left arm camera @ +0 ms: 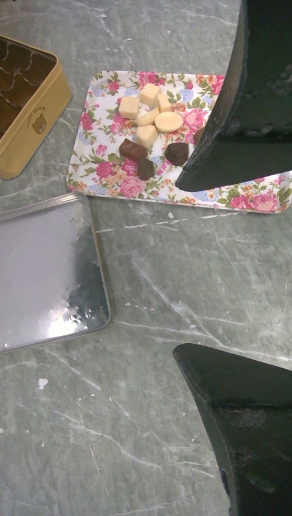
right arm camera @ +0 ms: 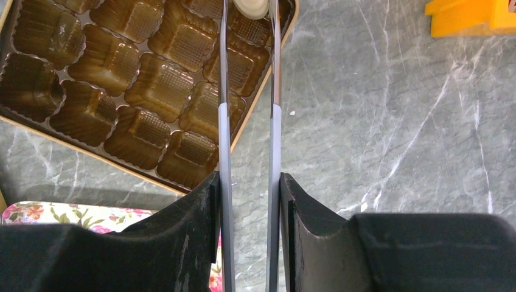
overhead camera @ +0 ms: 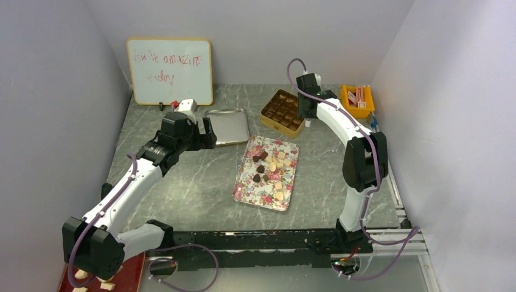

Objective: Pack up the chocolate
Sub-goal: Pick up the fake chocolate from the plate, then place the fake chocolate in the packing box.

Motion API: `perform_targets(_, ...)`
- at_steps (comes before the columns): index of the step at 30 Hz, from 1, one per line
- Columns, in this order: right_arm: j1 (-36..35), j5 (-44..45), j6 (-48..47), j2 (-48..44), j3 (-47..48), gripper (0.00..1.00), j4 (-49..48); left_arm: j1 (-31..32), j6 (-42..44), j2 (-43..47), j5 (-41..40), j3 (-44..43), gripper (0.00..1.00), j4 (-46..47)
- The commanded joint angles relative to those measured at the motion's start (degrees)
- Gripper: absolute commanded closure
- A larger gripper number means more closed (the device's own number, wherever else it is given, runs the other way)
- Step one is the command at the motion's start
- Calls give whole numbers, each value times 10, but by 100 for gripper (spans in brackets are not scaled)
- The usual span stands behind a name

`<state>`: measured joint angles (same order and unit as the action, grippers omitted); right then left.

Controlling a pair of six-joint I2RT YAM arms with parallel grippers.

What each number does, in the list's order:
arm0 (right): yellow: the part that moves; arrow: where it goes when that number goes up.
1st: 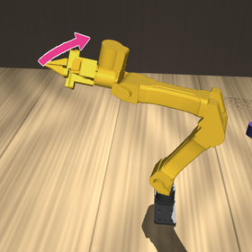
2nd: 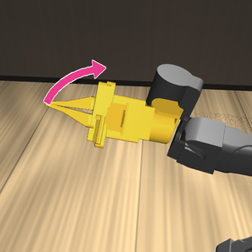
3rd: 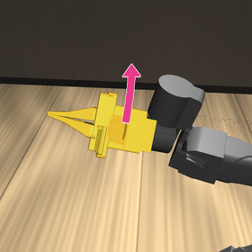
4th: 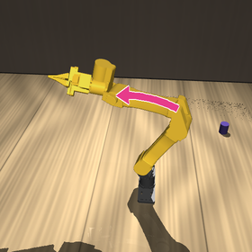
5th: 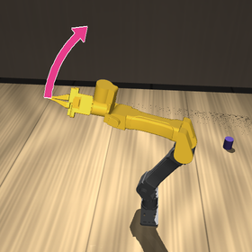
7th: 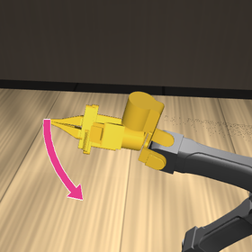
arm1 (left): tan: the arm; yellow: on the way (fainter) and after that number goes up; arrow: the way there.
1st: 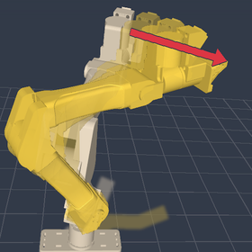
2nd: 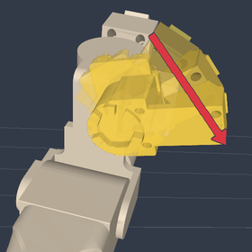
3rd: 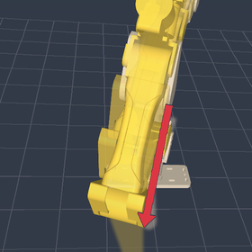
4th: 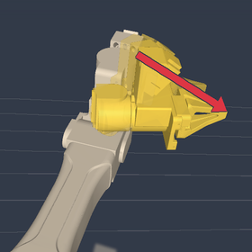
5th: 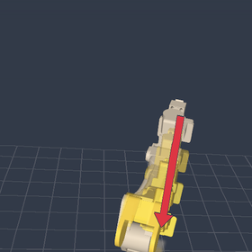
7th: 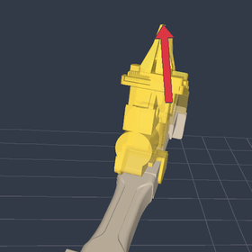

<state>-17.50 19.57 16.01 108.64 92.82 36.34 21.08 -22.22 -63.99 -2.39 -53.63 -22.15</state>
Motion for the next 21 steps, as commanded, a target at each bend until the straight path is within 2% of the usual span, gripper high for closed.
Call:
perform_targets(1, 9, 24, -4, -43, 1, 100, -23, -2, -9, 5, 9, -3, 0, 11)
perform_targets(21, 14, 3, -4, -66, -27, 100, -31, -1, -19, 19, 11, 2, 0, 2)
